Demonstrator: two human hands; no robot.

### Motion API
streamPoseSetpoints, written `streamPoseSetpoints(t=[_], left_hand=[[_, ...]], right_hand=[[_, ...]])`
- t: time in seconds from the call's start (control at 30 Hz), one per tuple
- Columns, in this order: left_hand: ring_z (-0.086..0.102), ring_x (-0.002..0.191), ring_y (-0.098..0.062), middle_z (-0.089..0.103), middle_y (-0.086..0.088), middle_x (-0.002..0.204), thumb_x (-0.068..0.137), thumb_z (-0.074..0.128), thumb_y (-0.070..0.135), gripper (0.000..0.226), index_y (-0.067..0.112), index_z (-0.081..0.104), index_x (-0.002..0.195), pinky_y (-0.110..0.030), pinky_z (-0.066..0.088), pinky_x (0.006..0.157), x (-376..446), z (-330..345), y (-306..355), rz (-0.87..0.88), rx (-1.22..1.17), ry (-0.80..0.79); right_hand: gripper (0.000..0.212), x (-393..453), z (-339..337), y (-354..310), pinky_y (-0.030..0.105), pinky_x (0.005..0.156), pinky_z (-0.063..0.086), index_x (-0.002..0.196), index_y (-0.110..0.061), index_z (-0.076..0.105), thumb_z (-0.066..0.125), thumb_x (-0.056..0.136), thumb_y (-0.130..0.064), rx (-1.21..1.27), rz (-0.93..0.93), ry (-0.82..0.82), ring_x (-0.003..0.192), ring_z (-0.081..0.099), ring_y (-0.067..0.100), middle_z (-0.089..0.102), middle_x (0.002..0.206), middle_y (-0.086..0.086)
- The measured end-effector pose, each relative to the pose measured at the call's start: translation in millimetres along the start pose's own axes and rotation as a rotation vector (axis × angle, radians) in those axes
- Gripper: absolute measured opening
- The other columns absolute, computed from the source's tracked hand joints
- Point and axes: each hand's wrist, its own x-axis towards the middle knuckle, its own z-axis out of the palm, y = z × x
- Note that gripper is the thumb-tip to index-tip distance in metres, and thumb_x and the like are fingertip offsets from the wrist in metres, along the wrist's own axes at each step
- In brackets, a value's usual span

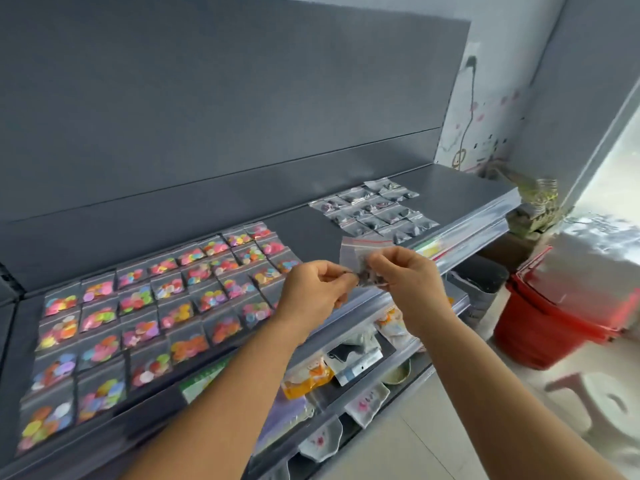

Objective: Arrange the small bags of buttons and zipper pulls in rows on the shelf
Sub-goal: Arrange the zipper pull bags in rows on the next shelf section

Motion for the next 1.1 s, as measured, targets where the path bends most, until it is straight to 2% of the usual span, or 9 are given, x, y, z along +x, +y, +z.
streamPoseSetpoints(t=[0.1,0.2,0.33,0.47,0.6,0.73,0.87,1.0,1.1], left_hand=[[0.057,0.059,-0.009,0.065,-0.001,0.068,0.085,0.068,0.015,0.004,0.014,0.068,0.081,-0.024,0.05,0.061,12,36,4,0.002,0.023,-0.057],[0.055,0.055,0.001,0.065,0.006,0.067,0.084,0.068,0.018,0.003,0.017,0.069,0.082,-0.017,0.048,0.058,29,64,6,0.04,0.01,-0.079],[0.059,0.06,0.001,0.069,0.008,0.071,0.083,0.068,0.018,0.007,0.023,0.069,0.079,-0.018,0.049,0.061,61,96,12,0.09,-0.041,-0.077],[0.059,0.056,0.002,0.068,0.012,0.066,0.083,0.067,0.017,0.01,0.025,0.07,0.077,-0.018,0.048,0.057,102,124,12,0.119,-0.027,-0.107],[0.06,0.055,0.0,0.068,0.011,0.063,0.084,0.066,0.018,0.01,0.022,0.07,0.077,-0.017,0.047,0.054,155,149,9,0.132,-0.014,-0.112],[0.069,0.074,-0.014,0.072,0.003,0.073,0.085,0.065,0.021,0.01,0.018,0.071,0.077,-0.029,0.057,0.068,205,173,8,0.121,0.024,-0.104],[0.067,0.073,-0.017,0.072,0.0,0.077,0.085,0.064,0.021,0.011,0.015,0.07,0.079,-0.029,0.053,0.064,243,192,9,0.084,0.039,-0.062],[0.069,0.079,-0.018,0.073,0.001,0.078,0.085,0.065,0.019,0.009,0.016,0.07,0.079,-0.036,0.058,0.075,272,201,9,0.044,0.059,-0.014],[0.068,0.079,-0.019,0.072,0.002,0.078,0.086,0.064,0.023,0.009,0.018,0.069,0.081,-0.042,0.058,0.074,290,205,8,0.023,0.097,0.043]], right_hand=[[0.016,8,-35,7,0.039,0.066,0.05,0.066,-0.02,0.07,0.069,0.082,-0.021,0.005,0.014,0.055,0.065,0.055,0.022,0.064,0.065,0.006],[0.017,20,-62,12,0.036,0.064,0.051,0.066,-0.021,0.07,0.069,0.083,-0.02,-0.001,0.022,0.112,0.064,0.057,0.021,0.066,0.065,0.005],[0.014,42,-91,15,0.038,0.072,0.054,0.069,-0.015,0.071,0.069,0.083,-0.018,0.003,0.029,0.153,0.068,0.06,0.022,0.067,0.069,0.008],[0.011,76,-110,18,0.031,0.068,0.054,0.073,-0.012,0.071,0.069,0.083,-0.016,0.002,0.029,0.167,0.067,0.061,0.017,0.068,0.07,0.006],[0.008,126,-127,22,0.032,0.068,0.053,0.076,-0.01,0.071,0.07,0.082,-0.015,-0.006,0.036,0.16,0.066,0.061,0.017,0.068,0.072,0.008],[0.009,178,-146,27,0.023,0.061,0.053,0.074,-0.016,0.073,0.069,0.082,-0.017,-0.05,0.059,0.154,0.064,0.062,0.012,0.069,0.07,0.003],[0.01,223,-161,32,0.03,0.069,0.053,0.079,-0.017,0.072,0.066,0.086,-0.019,-0.049,0.094,0.163,0.069,0.06,0.017,0.07,0.076,0.006],[0.012,259,-168,34,0.024,0.062,0.048,0.081,-0.019,0.073,0.064,0.087,-0.024,-0.123,0.098,0.124,0.065,0.056,0.011,0.07,0.075,0.001],[0.014,287,-167,35,0.024,0.055,0.044,0.08,-0.021,0.073,0.062,0.088,-0.025,-0.175,0.088,0.074,0.056,0.051,0.008,0.069,0.069,-0.004]])
